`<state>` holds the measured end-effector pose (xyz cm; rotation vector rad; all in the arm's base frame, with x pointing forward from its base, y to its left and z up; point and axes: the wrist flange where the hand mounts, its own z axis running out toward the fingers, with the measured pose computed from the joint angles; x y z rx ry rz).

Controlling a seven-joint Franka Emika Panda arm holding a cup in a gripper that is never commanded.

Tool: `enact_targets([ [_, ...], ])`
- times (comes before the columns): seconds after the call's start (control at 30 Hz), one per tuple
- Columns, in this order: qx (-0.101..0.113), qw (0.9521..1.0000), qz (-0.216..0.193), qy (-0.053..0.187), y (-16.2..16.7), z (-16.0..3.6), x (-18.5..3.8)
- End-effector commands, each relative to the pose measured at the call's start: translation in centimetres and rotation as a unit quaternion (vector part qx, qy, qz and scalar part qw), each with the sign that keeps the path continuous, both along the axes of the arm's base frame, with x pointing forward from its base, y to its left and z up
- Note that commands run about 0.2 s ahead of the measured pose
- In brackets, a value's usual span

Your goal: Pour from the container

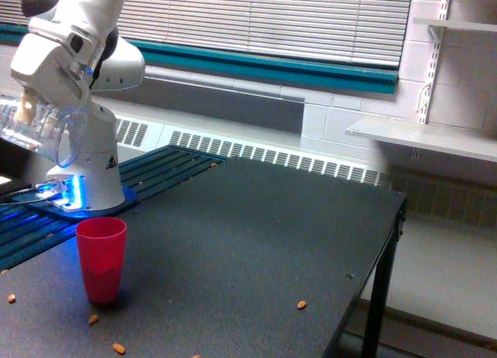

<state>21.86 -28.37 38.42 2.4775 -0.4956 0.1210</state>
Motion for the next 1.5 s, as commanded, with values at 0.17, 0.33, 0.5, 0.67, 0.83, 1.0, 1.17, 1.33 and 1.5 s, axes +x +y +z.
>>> enact_targets([
  [0.17,-0.01,0.999,0.027,0.033,0.3,0.5,0.59],
  [0.33,-0.012,0.9984,0.037,0.042,0.38,0.48,0.97],
  [0.5,-0.016,0.9979,0.04,0.048,0.35,0.43,1.11],
  [0.67,-0.023,0.9972,0.044,0.055,0.26,0.74,1.3],
  [0.83,-0.024,0.9968,0.042,0.064,0.24,0.87,1.26],
  [1.0,-0.026,0.9963,0.045,0.069,0.28,1.02,1.29],
  [1.17,-0.027,0.9959,0.047,0.072,0.3,1.15,1.31],
  [1.33,-0.027,0.9959,0.047,0.072,0.32,1.18,1.29],
  [1.5,-0.025,0.9963,0.045,0.069,0.36,1.03,1.16],
])
